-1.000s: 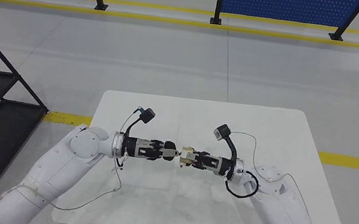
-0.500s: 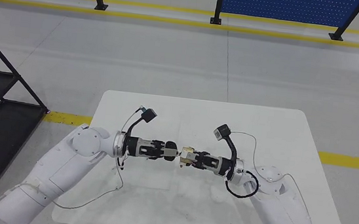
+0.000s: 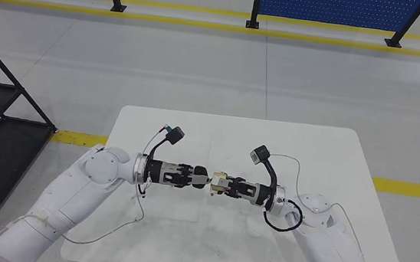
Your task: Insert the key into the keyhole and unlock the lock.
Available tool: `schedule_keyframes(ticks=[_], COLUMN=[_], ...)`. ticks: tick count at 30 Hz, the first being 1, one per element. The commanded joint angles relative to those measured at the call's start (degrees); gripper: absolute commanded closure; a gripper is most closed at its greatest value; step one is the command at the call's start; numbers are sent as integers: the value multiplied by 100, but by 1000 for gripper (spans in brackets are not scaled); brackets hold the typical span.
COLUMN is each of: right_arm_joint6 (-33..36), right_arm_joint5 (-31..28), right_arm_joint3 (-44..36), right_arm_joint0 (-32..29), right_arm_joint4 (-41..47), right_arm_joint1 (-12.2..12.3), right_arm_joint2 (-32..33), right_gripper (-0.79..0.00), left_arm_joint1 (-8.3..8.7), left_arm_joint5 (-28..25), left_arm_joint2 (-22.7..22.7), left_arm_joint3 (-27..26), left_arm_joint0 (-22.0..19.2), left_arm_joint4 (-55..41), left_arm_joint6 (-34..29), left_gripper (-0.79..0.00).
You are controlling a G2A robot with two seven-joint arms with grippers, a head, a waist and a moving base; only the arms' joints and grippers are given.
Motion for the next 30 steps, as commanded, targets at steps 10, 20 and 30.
schedule_keyframes(ticks=[10,20,30], right_arm_joint6=[0,0,0], right_arm_joint5=[0,0,0], right_arm_joint3=[0,0,0], right_arm_joint0=[0,0,0], right_arm_joint4=[0,0,0], right_arm_joint1=[0,0,0], right_arm_joint2=[0,0,0], right_gripper=[0,0,0], left_arm_joint1=[5,10,2], left_arm_joint5=[-312,-538,-147], left_arm_joint2=[-110,-230,-147], left_arm_joint3=[-126,-341,-265], left_arm_joint0=[110,262,249], left_arm_joint4=[603,1176,468], left_arm_joint6=[288,712,465], left_gripper=[0,0,0])
